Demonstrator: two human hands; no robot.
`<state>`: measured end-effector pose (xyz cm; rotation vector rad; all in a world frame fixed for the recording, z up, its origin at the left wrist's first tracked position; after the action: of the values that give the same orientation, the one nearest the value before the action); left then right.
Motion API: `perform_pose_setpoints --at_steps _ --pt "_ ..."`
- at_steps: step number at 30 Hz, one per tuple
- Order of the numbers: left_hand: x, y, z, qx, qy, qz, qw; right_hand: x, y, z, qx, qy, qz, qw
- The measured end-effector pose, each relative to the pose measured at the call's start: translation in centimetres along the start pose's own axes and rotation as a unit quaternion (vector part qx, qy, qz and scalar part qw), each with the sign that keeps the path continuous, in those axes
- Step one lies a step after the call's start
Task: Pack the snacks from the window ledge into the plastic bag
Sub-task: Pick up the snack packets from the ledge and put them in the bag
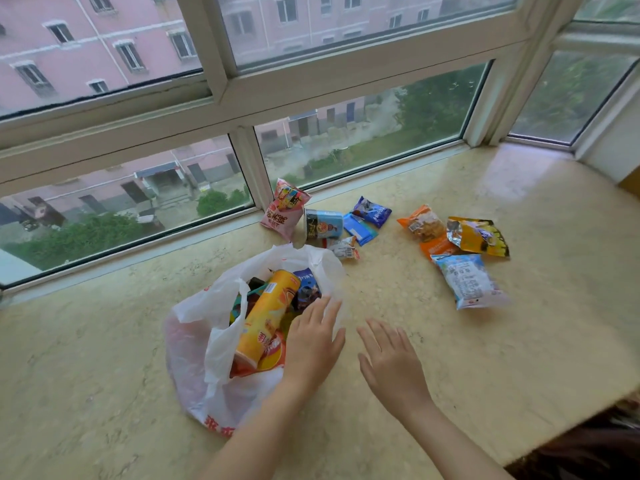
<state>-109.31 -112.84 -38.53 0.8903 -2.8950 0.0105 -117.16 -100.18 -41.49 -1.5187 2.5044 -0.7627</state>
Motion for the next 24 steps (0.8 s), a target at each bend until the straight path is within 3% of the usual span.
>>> perform_pose_setpoints --at_steps 8,15,24 --pt "3.9 8.5 3.6 0.008 -0.029 0.091 0.995 -1.9 9.1 -4.5 -0.028 0.002 0.121 0.992" --pt "6.9 14.8 8.3 -0.017 -0.085 0.099 0.991 -3.0 17.8 -5.9 -0.053 -0.012 0.214 0.975" --pt "15.0 20.1 15.5 -0.097 -0.144 0.044 0.984 0.5 28.0 -4.8 -0.043 0.044 0.234 0.97"
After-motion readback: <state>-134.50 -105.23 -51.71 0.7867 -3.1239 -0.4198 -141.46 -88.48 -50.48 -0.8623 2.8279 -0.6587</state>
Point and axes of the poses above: each hand's wrist, its own x-axis towards the middle knuckle, its own z-axis out of the palm, y = z × x, the point moved 4 cm from there along x, towards the middle knuckle, and after that the axes turned 15 degrees about x, right-handed, at the moved point
